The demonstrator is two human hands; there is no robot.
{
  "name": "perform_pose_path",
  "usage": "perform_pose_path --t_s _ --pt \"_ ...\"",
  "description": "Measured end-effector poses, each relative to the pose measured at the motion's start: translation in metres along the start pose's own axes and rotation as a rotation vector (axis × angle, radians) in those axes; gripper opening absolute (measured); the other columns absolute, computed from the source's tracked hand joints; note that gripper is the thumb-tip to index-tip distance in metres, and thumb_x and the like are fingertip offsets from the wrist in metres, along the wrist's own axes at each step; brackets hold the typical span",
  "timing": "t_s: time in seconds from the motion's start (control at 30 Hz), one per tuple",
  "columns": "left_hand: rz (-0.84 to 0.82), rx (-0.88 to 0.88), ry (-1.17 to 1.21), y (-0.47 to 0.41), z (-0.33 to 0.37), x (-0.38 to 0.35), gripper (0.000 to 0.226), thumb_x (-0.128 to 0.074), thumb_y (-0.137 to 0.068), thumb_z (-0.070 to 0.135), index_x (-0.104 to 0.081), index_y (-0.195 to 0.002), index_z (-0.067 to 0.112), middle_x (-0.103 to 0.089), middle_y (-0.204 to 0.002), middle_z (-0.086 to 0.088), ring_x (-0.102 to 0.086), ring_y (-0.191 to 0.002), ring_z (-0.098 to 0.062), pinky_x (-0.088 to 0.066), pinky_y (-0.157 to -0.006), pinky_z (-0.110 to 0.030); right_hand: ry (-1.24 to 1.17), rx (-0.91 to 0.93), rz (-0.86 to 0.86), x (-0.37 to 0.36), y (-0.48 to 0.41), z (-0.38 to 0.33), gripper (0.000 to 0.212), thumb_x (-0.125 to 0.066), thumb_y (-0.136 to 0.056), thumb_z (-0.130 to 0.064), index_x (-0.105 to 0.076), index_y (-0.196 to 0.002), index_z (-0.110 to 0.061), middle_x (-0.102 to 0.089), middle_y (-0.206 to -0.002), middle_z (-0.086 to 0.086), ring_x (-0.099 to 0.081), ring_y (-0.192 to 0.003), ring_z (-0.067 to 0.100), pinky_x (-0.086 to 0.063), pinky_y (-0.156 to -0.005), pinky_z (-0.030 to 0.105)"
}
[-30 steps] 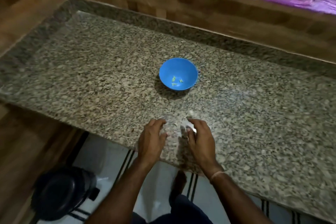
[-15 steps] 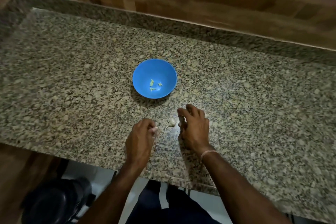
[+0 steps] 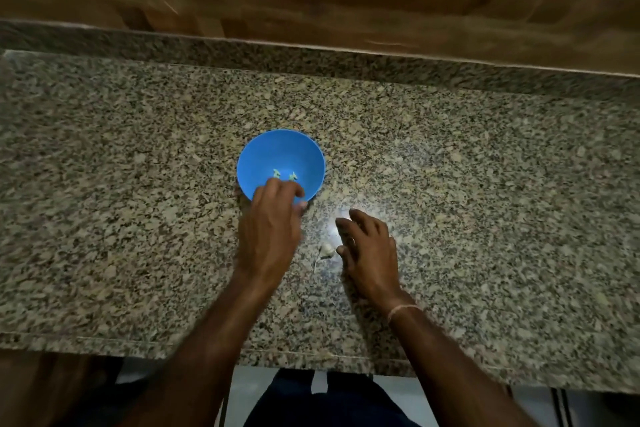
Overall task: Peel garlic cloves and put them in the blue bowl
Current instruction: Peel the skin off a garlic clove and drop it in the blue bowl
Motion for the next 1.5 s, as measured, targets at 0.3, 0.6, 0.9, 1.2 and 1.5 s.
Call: perform_pose_path --t_s 0.3,0.6,0.9,1.2,1.5 --pt "-0.287 0.178 0.293 0.08 0.002 -0.079 0.024 -0.069 -0.096 0.012 -0.071 -0.116 0.025 -0.057 -0.108 0.008 -0.059 -0.094 -0.008 -0.049 -0.07 -0.026 -0.286 0.03 0.073 0.003 0.019 0.022 0.039 -0.071 -0.093 -0.011 -0.069 -0.131 -0.022 -0.058 -0.144 -0.003 -0.047 -0.134 0.018 -0.049 -0.107 0.042" --pt "-0.37 1.016 1.527 0.084 0.029 -0.065 0.03 -0.051 -0.104 0.007 -0.064 -0.131 0.013 -0.076 -0.118 -0.007 -0.074 -0.097 -0.011 -0.06 -0.075 -0.025 -0.944 -0.122 -0.043 0.032 0.031 0.001 0.023 -0.073 -0.093 -0.004 -0.077 -0.113 -0.015 -0.079 -0.106 -0.001 -0.074 -0.1 0.018 -0.061 -0.09 0.042" --pt "-0.321 0.907 1.435 0.087 0.041 -0.058 0.035 -0.071 -0.086 0.017 -0.072 -0.121 0.013 -0.074 -0.118 -0.017 -0.068 -0.106 -0.028 -0.059 -0.091 -0.04 -0.902 -0.012 0.05 0.058 0.036 -0.005 0.018 -0.08 -0.091 -0.017 -0.078 -0.108 -0.021 -0.075 -0.099 -0.006 -0.073 -0.087 0.019 -0.063 -0.069 0.043" --pt "-0.399 0.975 1.307 0.106 0.043 -0.074 0.03 -0.069 -0.093 0.017 -0.073 -0.121 0.006 -0.076 -0.112 -0.019 -0.07 -0.098 -0.028 -0.054 -0.086 -0.041 -0.672 -0.05 -0.012 0.046 0.022 0.014 0.012 -0.073 -0.092 -0.01 -0.072 -0.081 -0.013 -0.069 -0.07 -0.009 -0.061 -0.065 0.001 -0.045 -0.06 0.016" --pt "-0.331 1.054 1.312 0.11 0.025 -0.076 0.022 -0.056 -0.104 0.008 -0.073 -0.117 0.014 -0.077 -0.103 -0.01 -0.071 -0.082 -0.014 -0.059 -0.071 -0.025 -0.38 0.098 -0.075 0.018 0.034 0.026 0.027 -0.064 -0.097 -0.004 -0.078 -0.116 -0.018 -0.068 -0.104 -0.003 -0.059 -0.098 0.013 -0.048 -0.081 0.021"
Point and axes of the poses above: each hand's wrist, its own y-axis away from the middle knuckle, its own x-axis out of the back of the hand, z = x × y, the point moved 3 cm from there along -y, towards the middle knuckle
